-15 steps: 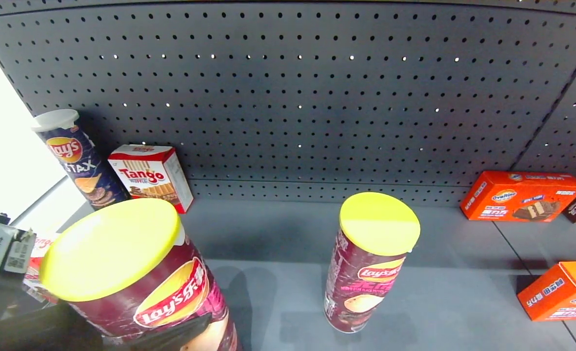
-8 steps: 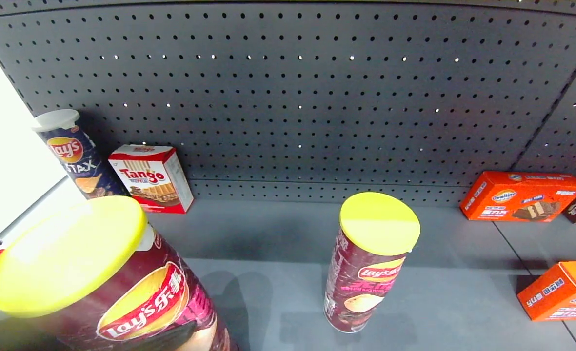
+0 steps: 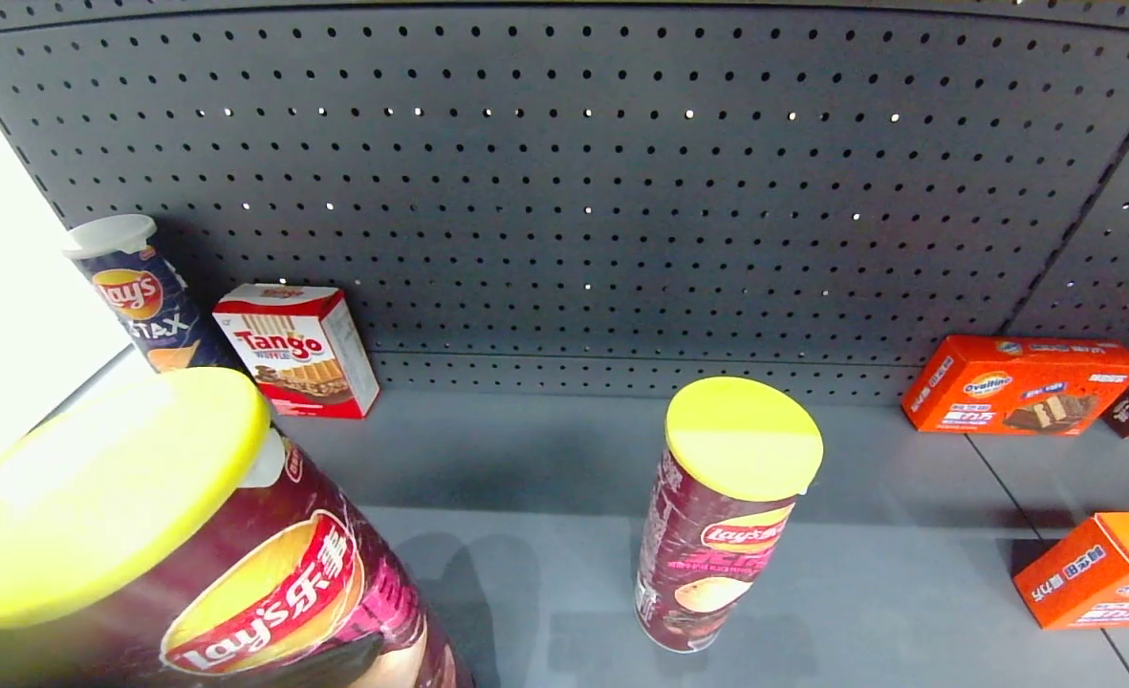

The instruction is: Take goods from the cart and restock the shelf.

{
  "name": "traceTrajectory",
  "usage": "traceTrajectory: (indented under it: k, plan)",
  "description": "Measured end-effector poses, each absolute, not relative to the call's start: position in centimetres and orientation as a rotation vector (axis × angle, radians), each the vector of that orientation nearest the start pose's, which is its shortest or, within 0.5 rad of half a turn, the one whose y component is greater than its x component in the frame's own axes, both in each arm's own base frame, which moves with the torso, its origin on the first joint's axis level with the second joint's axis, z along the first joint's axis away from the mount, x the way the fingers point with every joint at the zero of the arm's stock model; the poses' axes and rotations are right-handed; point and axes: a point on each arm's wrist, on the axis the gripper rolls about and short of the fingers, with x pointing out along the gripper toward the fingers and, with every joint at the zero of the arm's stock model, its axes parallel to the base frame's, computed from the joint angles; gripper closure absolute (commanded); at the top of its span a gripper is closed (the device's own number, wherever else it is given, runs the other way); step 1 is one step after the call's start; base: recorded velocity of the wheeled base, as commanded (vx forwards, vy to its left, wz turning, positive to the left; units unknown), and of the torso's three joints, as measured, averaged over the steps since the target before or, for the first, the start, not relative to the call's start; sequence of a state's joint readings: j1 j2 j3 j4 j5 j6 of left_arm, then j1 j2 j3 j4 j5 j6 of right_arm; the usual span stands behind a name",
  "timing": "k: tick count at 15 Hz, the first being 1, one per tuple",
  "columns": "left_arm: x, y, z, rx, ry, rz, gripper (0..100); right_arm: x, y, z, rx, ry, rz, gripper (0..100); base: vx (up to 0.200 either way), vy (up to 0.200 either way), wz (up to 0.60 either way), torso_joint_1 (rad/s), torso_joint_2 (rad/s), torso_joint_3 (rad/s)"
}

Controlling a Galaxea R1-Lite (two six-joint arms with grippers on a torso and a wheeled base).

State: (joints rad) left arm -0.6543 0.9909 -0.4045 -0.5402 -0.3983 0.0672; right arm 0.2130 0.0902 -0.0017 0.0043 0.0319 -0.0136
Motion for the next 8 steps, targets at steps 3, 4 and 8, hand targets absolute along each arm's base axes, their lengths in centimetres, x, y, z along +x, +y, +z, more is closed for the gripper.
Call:
traceTrajectory:
  k: [3,4,8]
  plan:
    - [9.4,-8.3,22.1,0.064,-0.01,-1.05,100,-1.6,-0.3,7.7,-0.022,0.091,0.245,0,0.0,0.0,0.0,0.0,0.0,0.0]
    - [9.6,-8.3,22.1,0.064,-0.004,-1.041,100,-1.6,-0.3,7.7,-0.022,0.092,0.245,0,0.0,0.0,0.0,0.0,0.0,0.0]
    - [10.6,-8.0,22.3,0.052,0.013,-0.982,100,-1.6,-0.3,7.7,-0.022,0.091,0.245,0,0.0,0.0,0.0,0.0,0.0,0.0]
